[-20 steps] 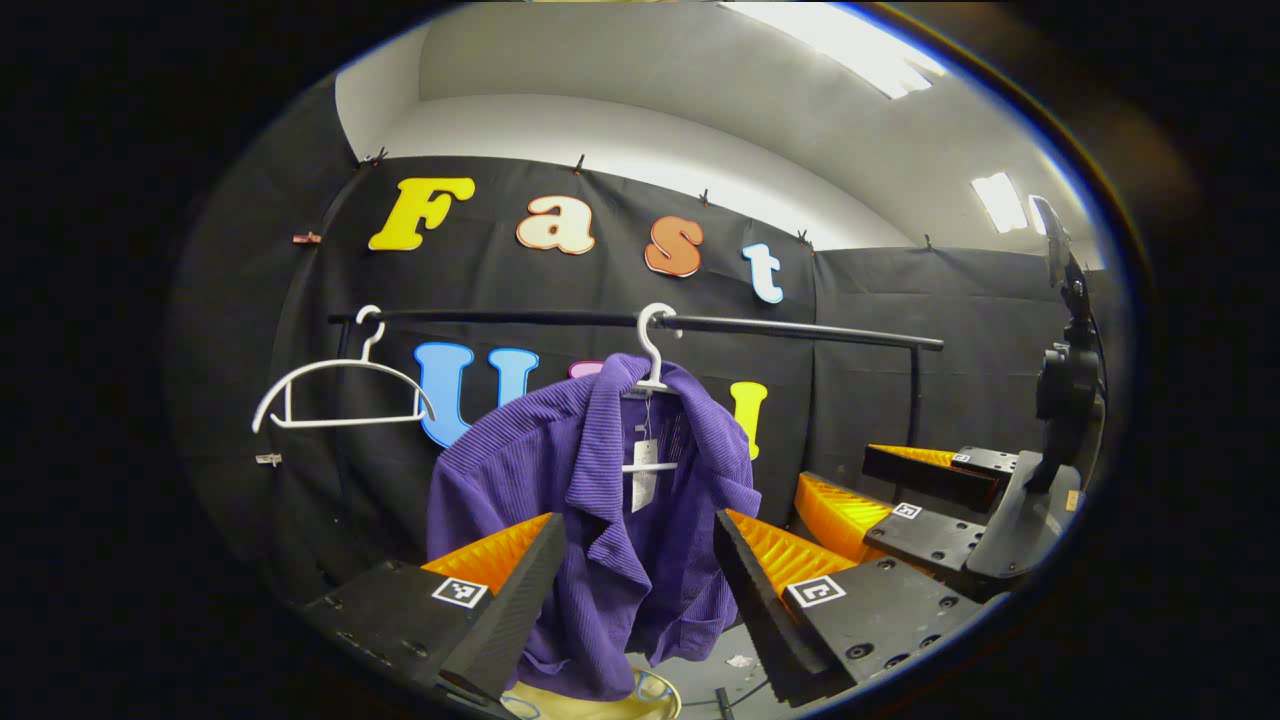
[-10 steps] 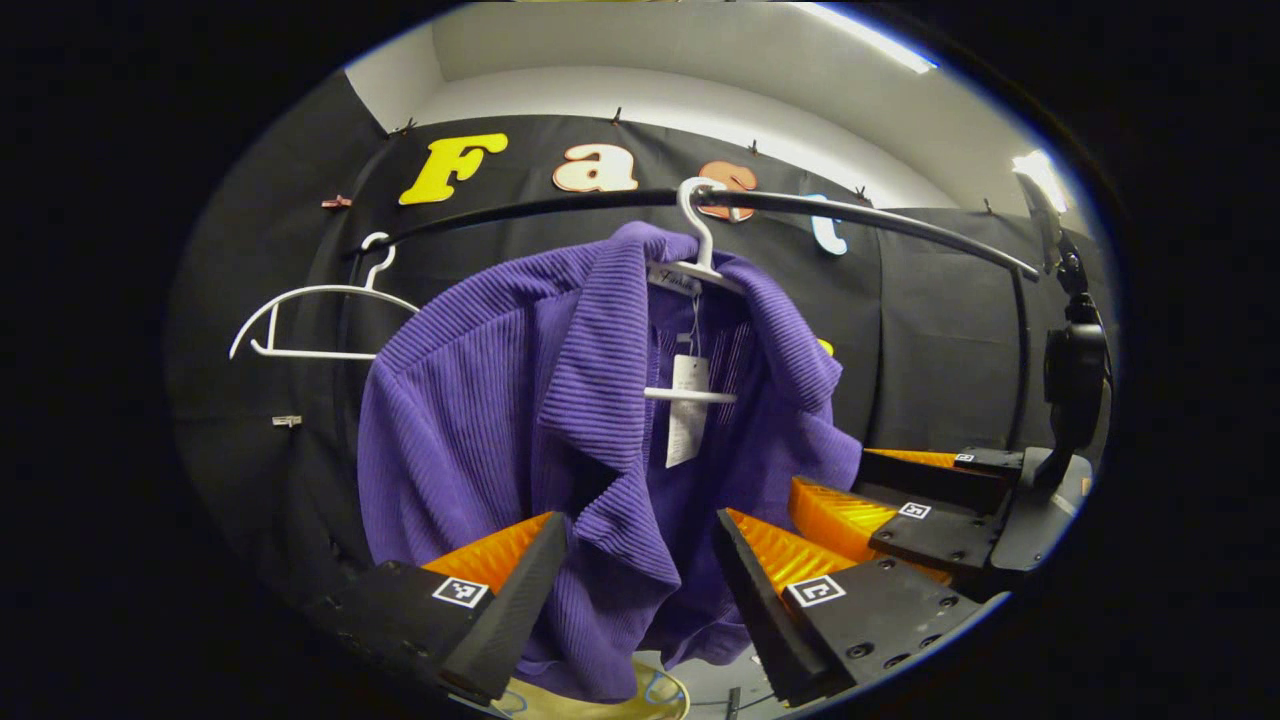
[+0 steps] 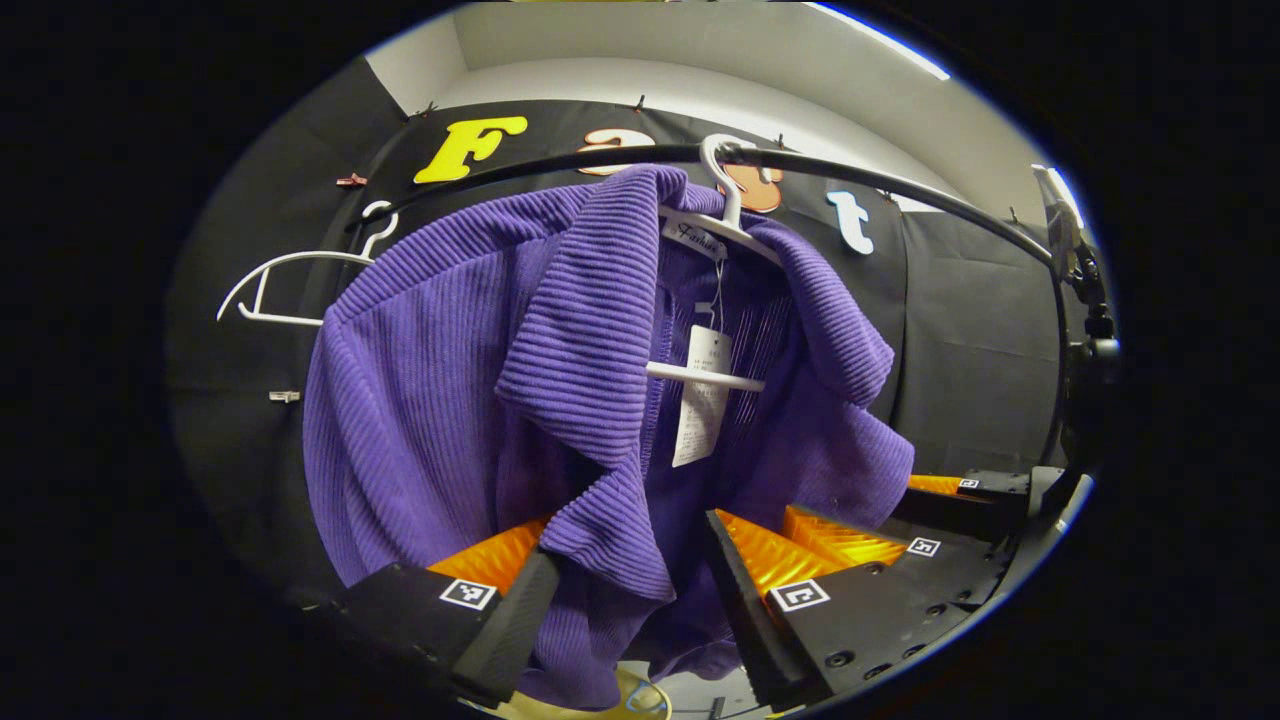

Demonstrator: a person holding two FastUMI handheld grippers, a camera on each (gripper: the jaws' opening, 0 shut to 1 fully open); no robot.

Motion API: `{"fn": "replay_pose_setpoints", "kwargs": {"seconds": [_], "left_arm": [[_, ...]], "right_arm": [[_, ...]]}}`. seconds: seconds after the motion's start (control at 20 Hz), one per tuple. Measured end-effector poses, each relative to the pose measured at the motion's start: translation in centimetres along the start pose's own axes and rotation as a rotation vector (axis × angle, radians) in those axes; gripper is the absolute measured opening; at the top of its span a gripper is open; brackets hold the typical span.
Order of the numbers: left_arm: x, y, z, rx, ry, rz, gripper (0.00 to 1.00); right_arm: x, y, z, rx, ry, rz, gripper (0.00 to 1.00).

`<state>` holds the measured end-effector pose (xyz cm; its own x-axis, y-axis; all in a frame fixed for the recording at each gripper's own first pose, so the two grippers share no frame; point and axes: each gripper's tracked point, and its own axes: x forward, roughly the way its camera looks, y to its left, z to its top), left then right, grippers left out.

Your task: Grasp the clothes on the hanger with both hands and then place them into the laundry hamper below.

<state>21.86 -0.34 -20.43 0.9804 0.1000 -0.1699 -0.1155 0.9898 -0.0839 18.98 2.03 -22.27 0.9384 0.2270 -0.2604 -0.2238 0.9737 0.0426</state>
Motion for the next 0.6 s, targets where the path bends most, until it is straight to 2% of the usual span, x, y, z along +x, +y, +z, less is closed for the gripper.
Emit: {"fn": "replay_pose_setpoints", "kwargs": {"seconds": [0.1, 0.15, 0.3, 0.35, 0.4, 0.45, 0.5, 0.55, 0.6], "left_arm": [[0.4, 0.7, 0.4, -0.011, -0.014, 0.021, 0.77], [0.5, 1.0, 0.8, -0.02, -0.026, 0.026, 0.78], [1.4, 2.6, 1.2, -0.012, -0.03, 0.07, 0.7], [1.7, 3.0, 1.0, -0.012, -0.025, 0.078, 0.64], [1.9, 3.4, 1.0, -0.011, -0.024, 0.089, 0.53], [2.1, 3.8, 0.9, -0.01, -0.026, 0.093, 0.43], [1.9, 3.9, 1.3, -0.009, -0.03, 0.098, 0.32], [2.0, 4.0, 1.3, -0.006, -0.034, 0.095, 0.21], [2.1, 3.8, 1.3, -0.005, -0.026, 0.081, 0.1]], "right_arm": [[0.5, 0.5, 0.0, 0.026, -0.004, 0.012, 0.83], [1.0, 0.6, -0.1, 0.028, -0.005, 0.009, 0.83], [2.4, 1.3, -0.2, 0.019, -0.001, 0.019, 0.71], [2.8, 1.5, -0.3, 0.017, 0.002, 0.021, 0.59], [3.0, 1.5, -0.5, 0.017, 0.011, 0.019, 0.47], [3.2, 1.1, -0.9, 0.007, 0.018, -0.003, 0.39], [3.4, 0.9, -1.1, 0.001, 0.023, -0.013, 0.17], [3.3, 0.9, -1.1, -0.006, 0.03, -0.013, 0.09], [3.4, 0.9, -1.1, -0.007, 0.031, -0.003, 0.09]]}}
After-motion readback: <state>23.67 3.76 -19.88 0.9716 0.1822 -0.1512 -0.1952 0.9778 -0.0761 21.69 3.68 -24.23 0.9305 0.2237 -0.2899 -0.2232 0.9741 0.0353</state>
